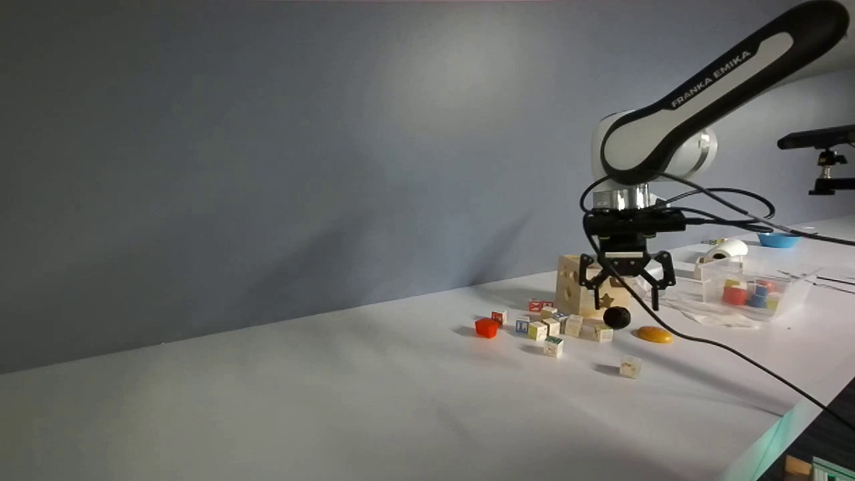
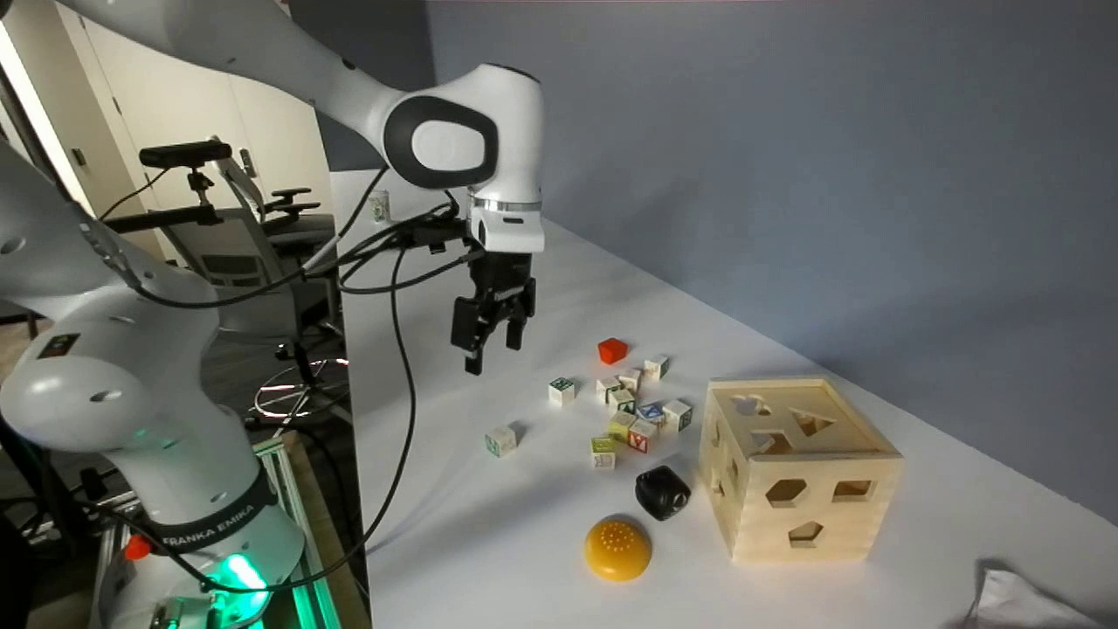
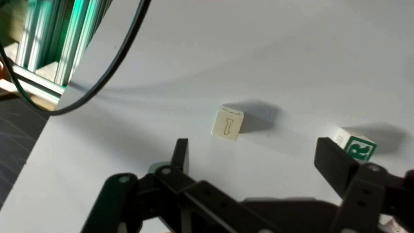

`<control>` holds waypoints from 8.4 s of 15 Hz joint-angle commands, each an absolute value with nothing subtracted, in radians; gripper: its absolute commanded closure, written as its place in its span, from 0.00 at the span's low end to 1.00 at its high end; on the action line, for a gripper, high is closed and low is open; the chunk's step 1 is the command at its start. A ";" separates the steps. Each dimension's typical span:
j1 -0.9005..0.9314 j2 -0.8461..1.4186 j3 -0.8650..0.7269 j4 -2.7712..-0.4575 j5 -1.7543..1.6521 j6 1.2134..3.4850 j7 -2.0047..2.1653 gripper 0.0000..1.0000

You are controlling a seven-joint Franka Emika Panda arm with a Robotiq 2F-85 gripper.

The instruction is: Turn the frontmost cube on its side

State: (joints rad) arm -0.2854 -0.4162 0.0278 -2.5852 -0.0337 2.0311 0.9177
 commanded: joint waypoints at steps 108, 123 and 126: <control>-0.117 0.147 -0.087 -2.372 -0.816 1.809 1.266 0.89; -0.101 0.163 -0.102 -2.413 -0.880 2.028 1.253 0.42; -0.101 0.154 -0.100 -2.420 -0.882 2.041 1.249 0.26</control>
State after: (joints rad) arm -0.1118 0.1644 -0.0926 -2.3934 -0.8551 1.9704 1.2482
